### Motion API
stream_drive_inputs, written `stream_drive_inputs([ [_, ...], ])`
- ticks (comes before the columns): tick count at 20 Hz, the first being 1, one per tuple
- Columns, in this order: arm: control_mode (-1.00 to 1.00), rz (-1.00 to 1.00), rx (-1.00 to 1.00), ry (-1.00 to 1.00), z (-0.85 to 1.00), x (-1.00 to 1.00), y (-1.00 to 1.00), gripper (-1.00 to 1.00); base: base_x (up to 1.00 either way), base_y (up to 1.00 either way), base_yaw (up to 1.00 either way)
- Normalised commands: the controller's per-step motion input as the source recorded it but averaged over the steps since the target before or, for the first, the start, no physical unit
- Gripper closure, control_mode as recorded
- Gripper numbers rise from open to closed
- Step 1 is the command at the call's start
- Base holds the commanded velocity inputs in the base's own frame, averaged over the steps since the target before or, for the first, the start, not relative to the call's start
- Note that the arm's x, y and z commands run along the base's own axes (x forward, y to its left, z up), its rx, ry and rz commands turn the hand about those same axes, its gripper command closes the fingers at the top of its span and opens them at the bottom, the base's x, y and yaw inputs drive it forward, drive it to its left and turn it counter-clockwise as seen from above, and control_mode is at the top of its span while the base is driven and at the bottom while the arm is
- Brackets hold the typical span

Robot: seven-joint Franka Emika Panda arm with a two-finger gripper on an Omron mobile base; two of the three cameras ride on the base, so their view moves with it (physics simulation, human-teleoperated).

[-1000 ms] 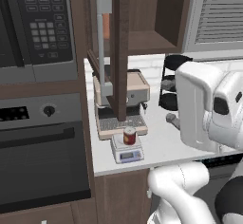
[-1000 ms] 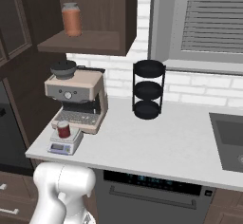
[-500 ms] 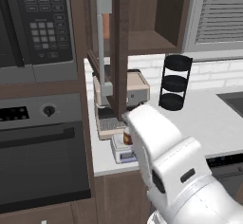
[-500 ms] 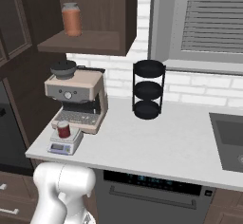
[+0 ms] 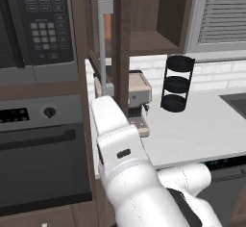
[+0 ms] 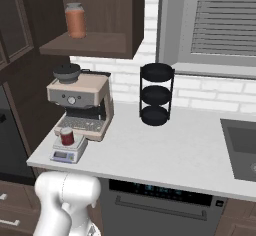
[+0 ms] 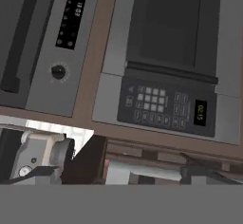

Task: Pick the canned food and place it on the digital scale for weighing, and close the cabinet.

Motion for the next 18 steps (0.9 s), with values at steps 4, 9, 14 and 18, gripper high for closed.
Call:
stream_drive_inputs([
  [4, -1.0, -0.07, -0.03, 0.0, -0.13, 0.82, 0.14, -1.0, 0.0, 0.0, 0.0],
  [9, -1.0, -0.07, 0.0, -0.03, -0.17, 0.62, 0.13, -1.0, 0.0, 0.0, 0.0],
  [14, -1.0, -0.13, -0.01, 0.0, -0.06, 0.64, 0.15, -1.0, 0.0, 0.0, 0.0],
  [18, -1.0, -0.15, 0.0, 0.0, 0.0, 0.68, 0.21, -1.0, 0.0, 0.0, 0.0],
])
